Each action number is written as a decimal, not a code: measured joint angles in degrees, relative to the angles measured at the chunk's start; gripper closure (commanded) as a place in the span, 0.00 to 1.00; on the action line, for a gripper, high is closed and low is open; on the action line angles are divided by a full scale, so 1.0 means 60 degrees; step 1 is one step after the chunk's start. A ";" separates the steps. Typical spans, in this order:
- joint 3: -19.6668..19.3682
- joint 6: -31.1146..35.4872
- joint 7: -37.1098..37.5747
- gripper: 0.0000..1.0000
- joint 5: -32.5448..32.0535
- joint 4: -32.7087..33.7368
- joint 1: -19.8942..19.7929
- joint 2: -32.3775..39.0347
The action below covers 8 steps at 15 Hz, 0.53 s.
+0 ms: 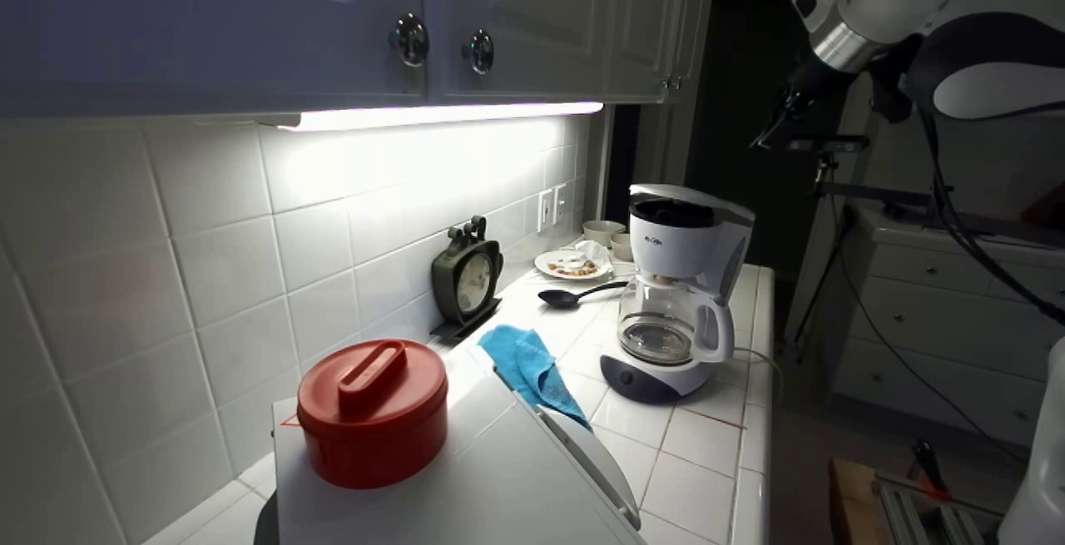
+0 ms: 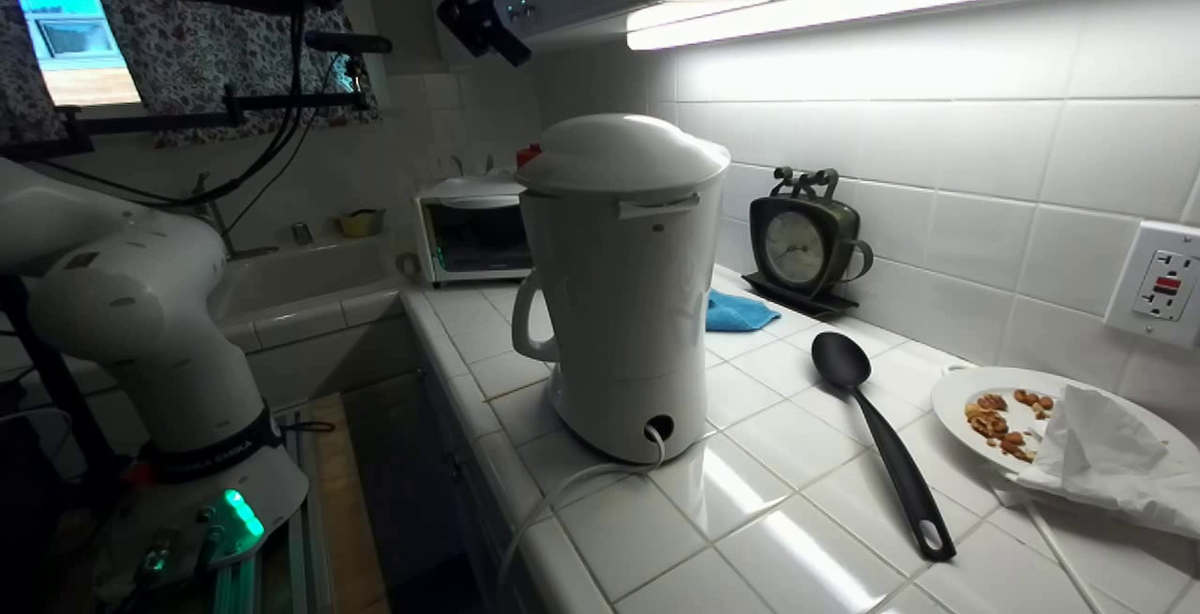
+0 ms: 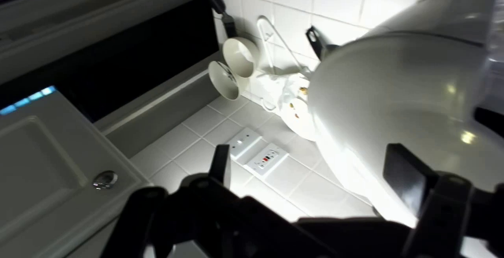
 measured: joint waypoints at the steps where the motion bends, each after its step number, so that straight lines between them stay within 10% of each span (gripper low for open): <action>1: 0.0177 -0.0186 0.0047 0.00 0.0330 0.0006 0.0209 0.0112; 8: 0.0801 -0.0630 0.0181 0.00 0.1475 0.0088 0.0884 0.0845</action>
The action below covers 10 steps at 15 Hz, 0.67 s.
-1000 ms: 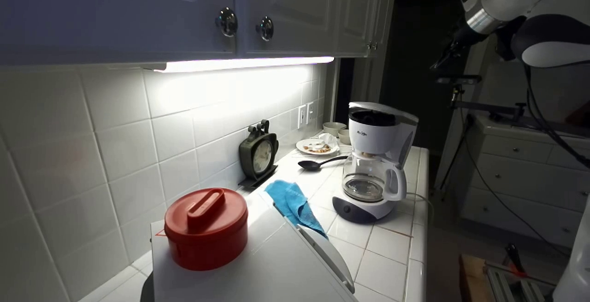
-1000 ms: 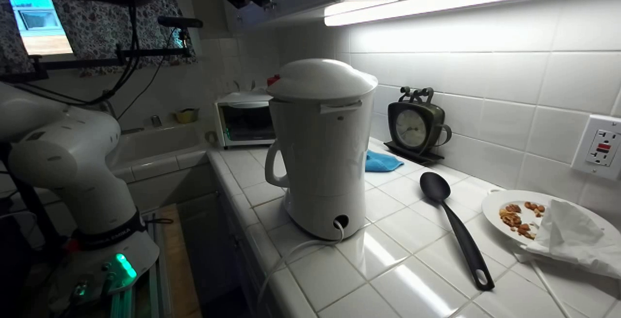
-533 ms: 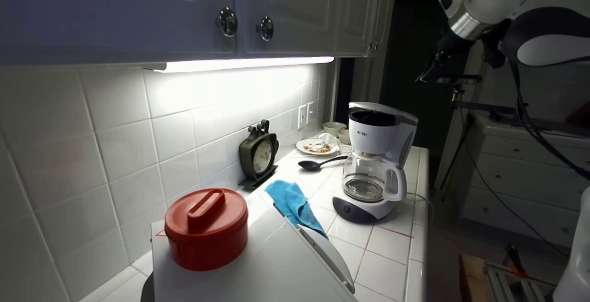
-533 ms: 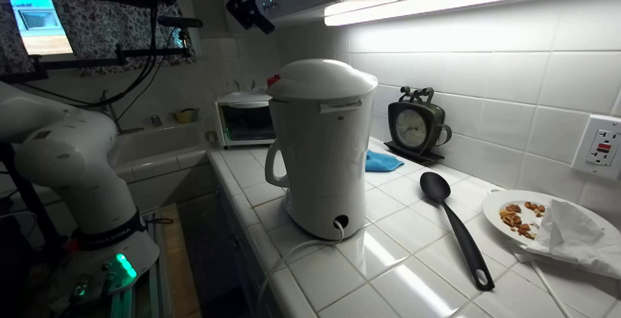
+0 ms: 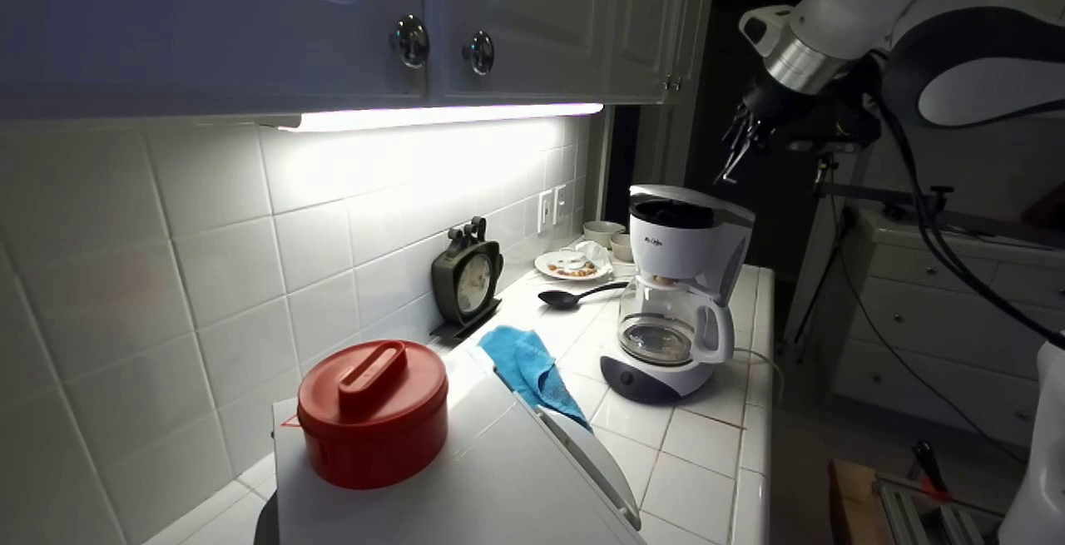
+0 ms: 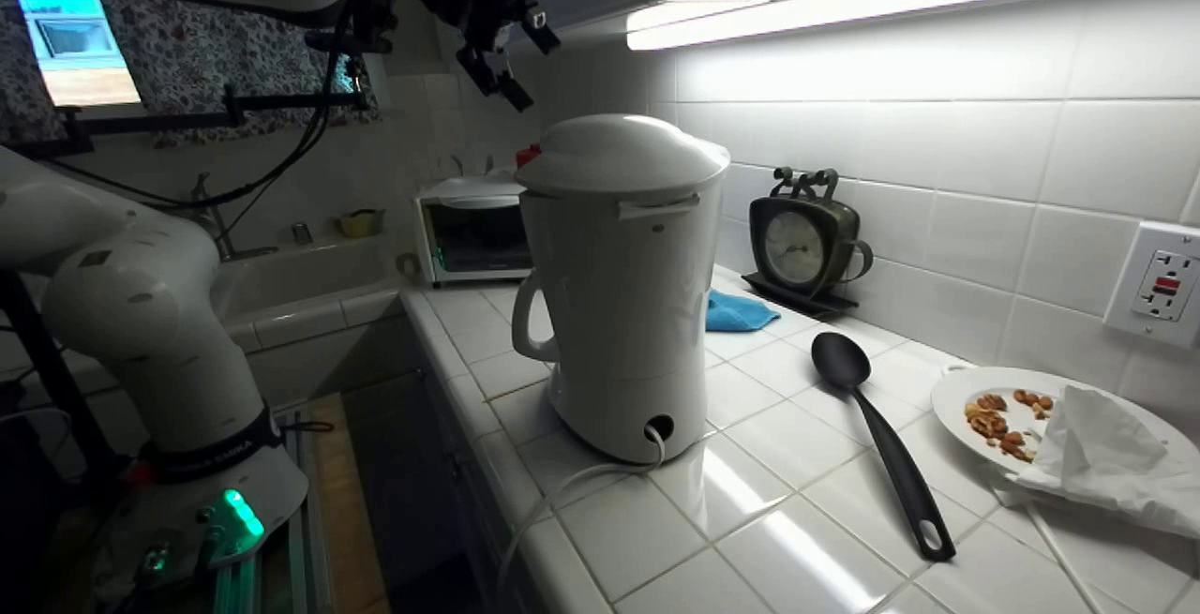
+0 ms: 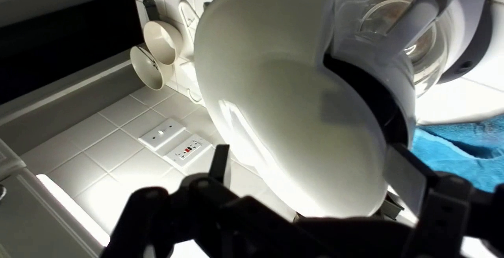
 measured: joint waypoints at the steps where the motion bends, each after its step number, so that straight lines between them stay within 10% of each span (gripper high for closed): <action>1: 0.0000 0.0070 0.0000 0.00 0.0048 0.0002 0.0054 0.0125; 10: 0.0003 0.1219 -0.0034 0.00 0.0072 0.0175 0.0045 0.1292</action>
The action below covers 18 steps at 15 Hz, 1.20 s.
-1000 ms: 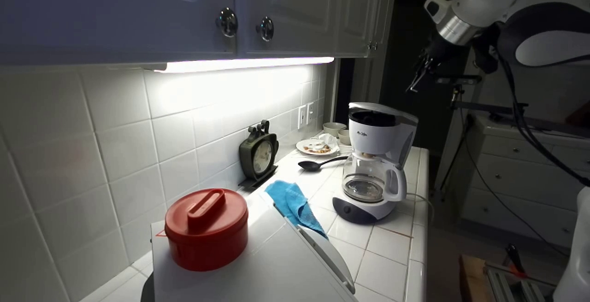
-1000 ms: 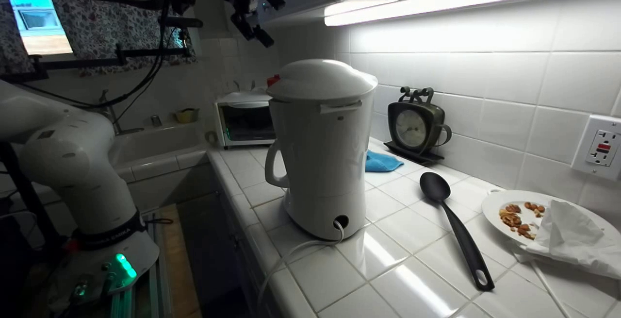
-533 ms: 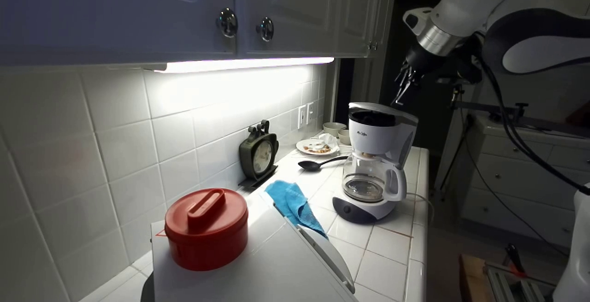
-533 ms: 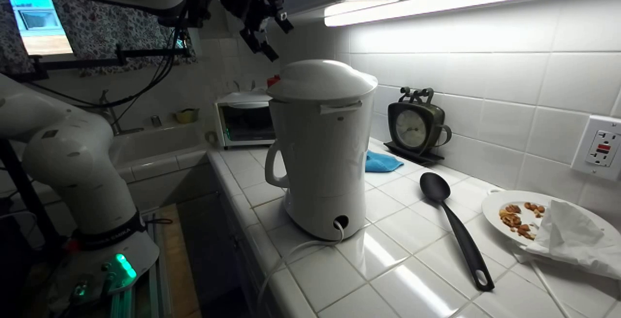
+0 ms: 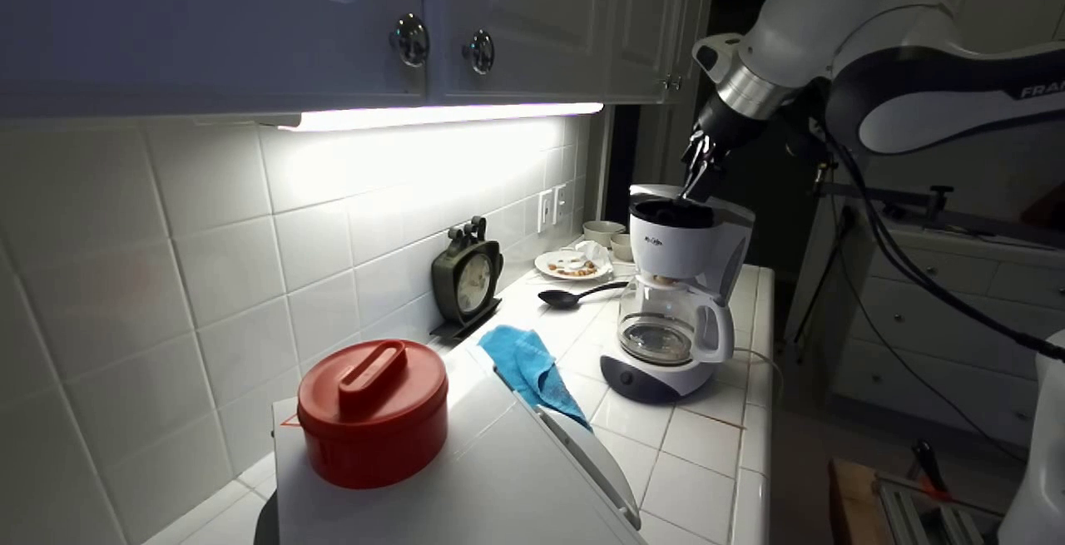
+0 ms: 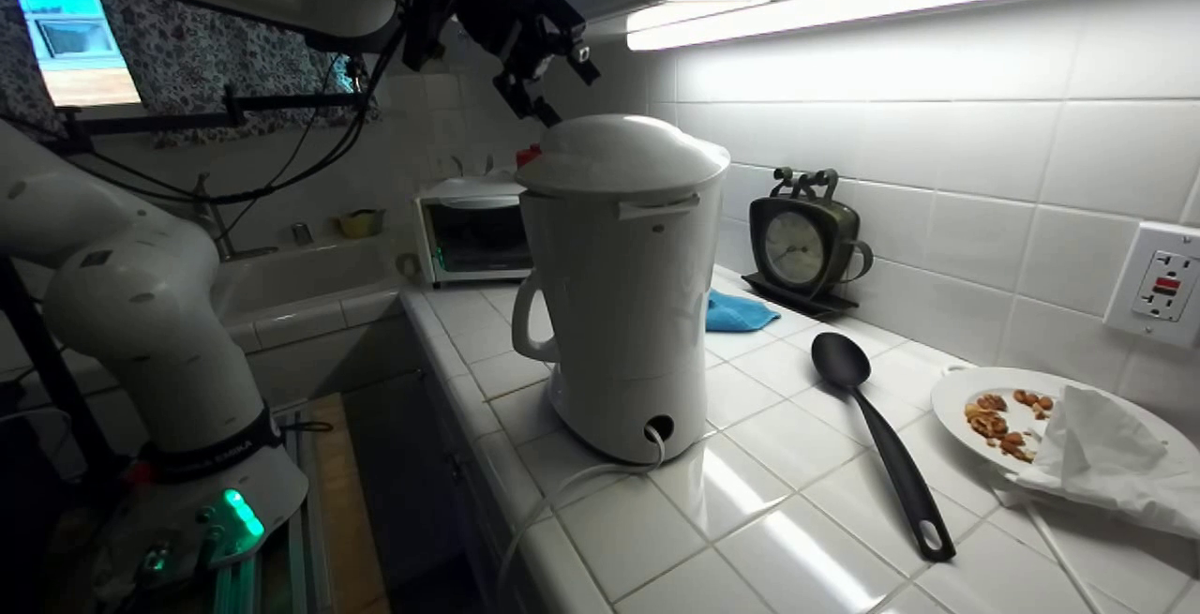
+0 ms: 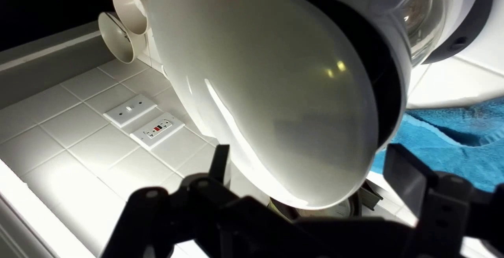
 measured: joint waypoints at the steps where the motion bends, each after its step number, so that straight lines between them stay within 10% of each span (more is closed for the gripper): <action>1: 0.0004 0.0017 -0.0002 0.00 -0.0004 0.0059 -0.0018 0.0101; 18: -0.0177 -0.1949 -0.0294 0.00 -0.1934 0.1648 -0.1144 -0.0239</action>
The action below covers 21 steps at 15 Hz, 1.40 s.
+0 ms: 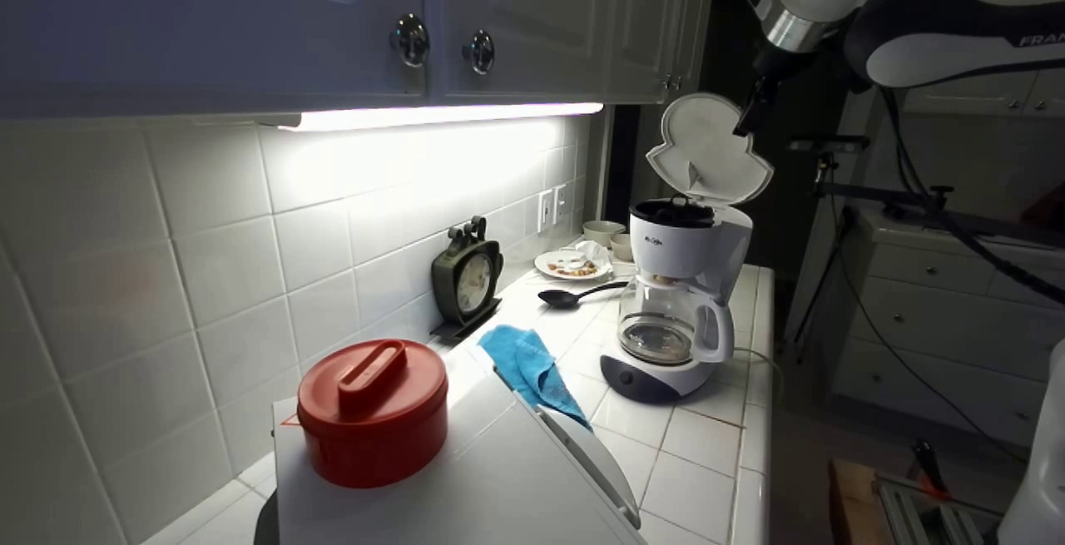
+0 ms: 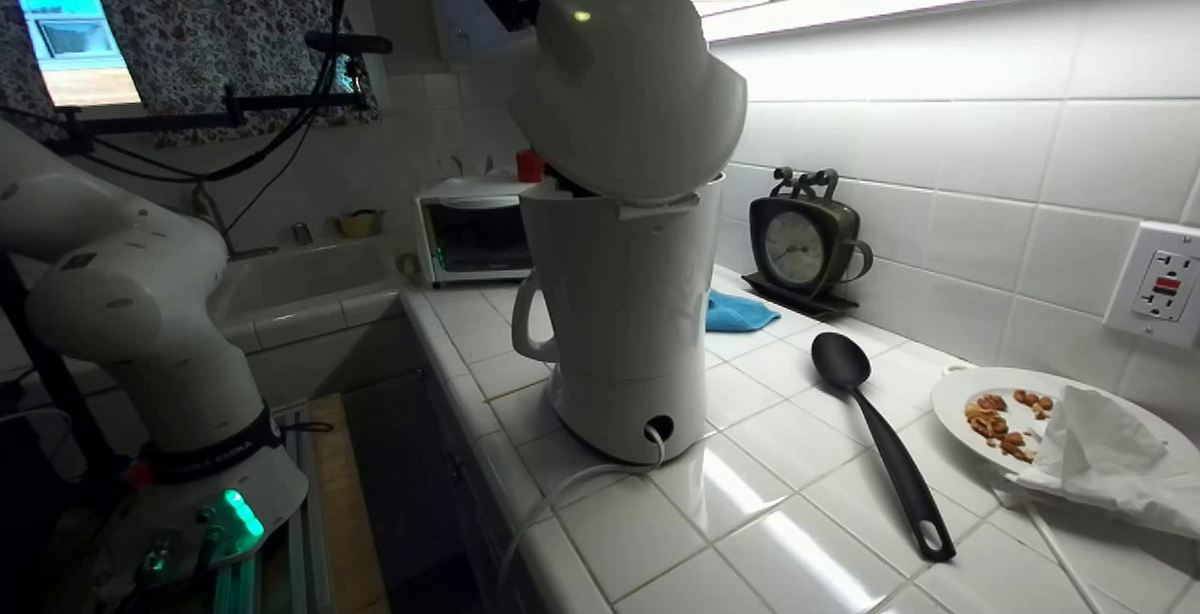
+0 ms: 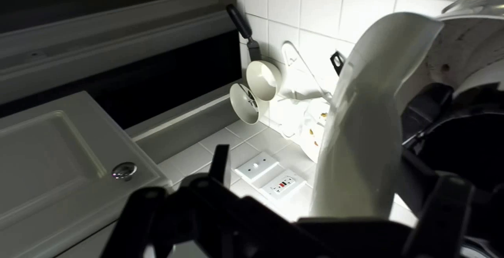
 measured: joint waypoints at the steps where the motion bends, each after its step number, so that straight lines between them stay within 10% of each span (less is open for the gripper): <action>1: -0.0114 0.0034 -0.0079 0.00 -0.0143 0.0059 0.0002 -0.0076; 21: -0.1757 0.0570 -0.1245 0.00 -0.0537 -0.0280 -0.0136 -0.1321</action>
